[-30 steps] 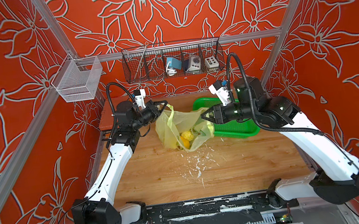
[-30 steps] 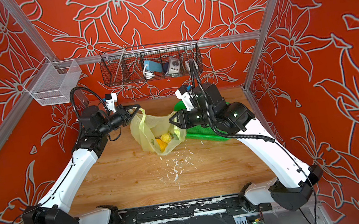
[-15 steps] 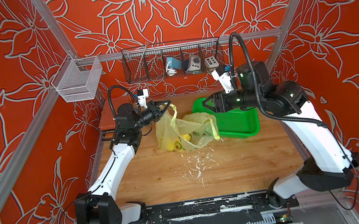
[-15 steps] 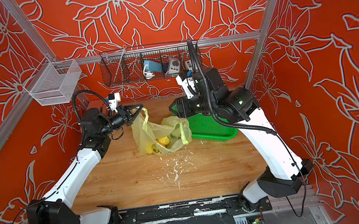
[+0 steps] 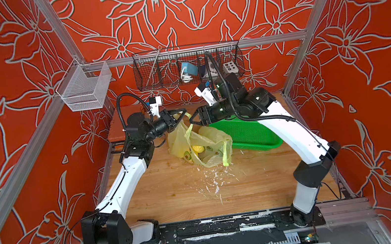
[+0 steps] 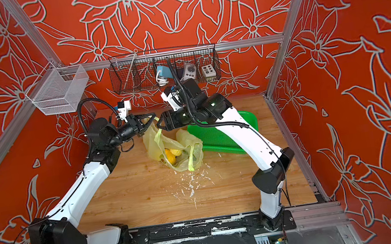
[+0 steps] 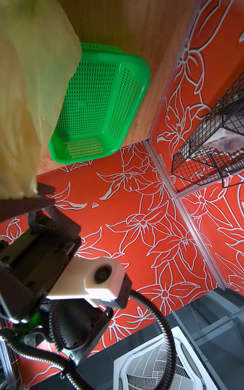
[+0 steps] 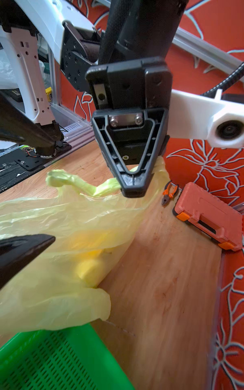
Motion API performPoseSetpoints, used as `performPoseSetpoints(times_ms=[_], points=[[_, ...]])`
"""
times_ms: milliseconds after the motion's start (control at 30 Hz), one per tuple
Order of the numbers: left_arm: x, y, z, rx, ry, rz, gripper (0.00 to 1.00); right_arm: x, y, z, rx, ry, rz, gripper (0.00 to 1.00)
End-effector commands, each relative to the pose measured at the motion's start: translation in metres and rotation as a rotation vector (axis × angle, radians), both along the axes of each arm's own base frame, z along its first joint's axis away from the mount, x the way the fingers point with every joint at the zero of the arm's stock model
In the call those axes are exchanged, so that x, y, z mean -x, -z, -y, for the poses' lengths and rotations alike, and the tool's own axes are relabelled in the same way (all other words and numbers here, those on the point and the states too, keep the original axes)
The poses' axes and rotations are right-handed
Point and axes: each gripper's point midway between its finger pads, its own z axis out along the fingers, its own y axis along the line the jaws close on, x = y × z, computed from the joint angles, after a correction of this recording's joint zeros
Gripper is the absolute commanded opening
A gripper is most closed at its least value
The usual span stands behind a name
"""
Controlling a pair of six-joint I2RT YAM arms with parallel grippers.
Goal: Place the pears into plastic bags & tie knots
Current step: Adjust the plastic bag at the center of the board.
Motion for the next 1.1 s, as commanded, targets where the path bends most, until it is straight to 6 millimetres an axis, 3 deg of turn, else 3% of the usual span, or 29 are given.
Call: performPoseSetpoints(times_ms=[0,100,233,267,367,400,467,567,733,900,1067], points=[[0.009,-0.014,-0.001,0.003,0.012,0.061,0.0,0.008,-0.021,-0.012,-0.066,-0.038,0.03,0.62],[0.009,-0.013,-0.001,-0.003,0.012,0.06,0.0,0.004,-0.014,-0.014,-0.053,-0.028,0.027,0.41],[0.009,-0.008,-0.001,-0.009,0.013,0.047,0.0,0.001,-0.021,-0.01,-0.055,-0.011,0.061,0.0],[0.007,-0.006,-0.002,-0.017,0.006,0.035,0.0,0.002,-0.027,-0.008,-0.061,-0.011,0.076,0.0],[0.003,-0.014,-0.019,-0.074,-0.09,0.053,0.54,0.007,-0.051,0.005,-0.059,-0.005,0.133,0.0],[0.005,-0.024,-0.029,-0.093,-0.147,0.088,0.67,0.009,-0.057,0.009,-0.055,-0.006,0.149,0.0],[0.01,-0.046,-0.044,-0.135,-0.247,0.163,0.84,0.015,-0.071,0.018,-0.045,-0.011,0.174,0.0],[0.016,-0.074,-0.051,-0.183,-0.297,0.262,0.92,0.021,-0.083,0.025,-0.039,-0.022,0.192,0.0],[0.013,-0.089,-0.047,-0.299,-0.29,0.38,0.97,0.024,-0.082,0.023,-0.041,-0.054,0.185,0.0],[0.025,-0.072,-0.025,-0.485,-0.212,0.556,0.97,0.024,-0.071,0.02,-0.016,-0.091,0.182,0.0],[0.052,-0.049,-0.007,-0.512,-0.165,0.633,0.97,0.022,-0.056,0.019,0.02,-0.112,0.163,0.0]])
